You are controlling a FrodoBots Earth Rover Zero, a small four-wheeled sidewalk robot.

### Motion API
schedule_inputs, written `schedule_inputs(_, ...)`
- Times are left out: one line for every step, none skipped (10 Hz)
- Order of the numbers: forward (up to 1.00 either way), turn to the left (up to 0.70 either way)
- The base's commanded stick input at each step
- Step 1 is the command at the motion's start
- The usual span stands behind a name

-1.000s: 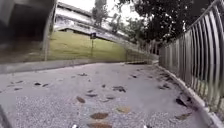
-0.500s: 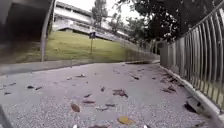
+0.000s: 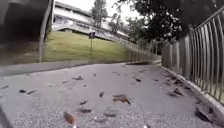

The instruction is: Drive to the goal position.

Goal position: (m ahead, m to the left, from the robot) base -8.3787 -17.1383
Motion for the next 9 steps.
schedule_inputs(0.5, -0.29)
schedule_inputs(0.5, 0.0)
schedule_inputs(0.5, 0.0)
schedule_inputs(0.5, 0.0)
schedule_inputs(0.5, 0.0)
schedule_inputs(0.5, 0.0)
schedule_inputs(0.5, 0.0)
schedule_inputs(0.5, 0.0)
schedule_inputs(0.5, 0.0)
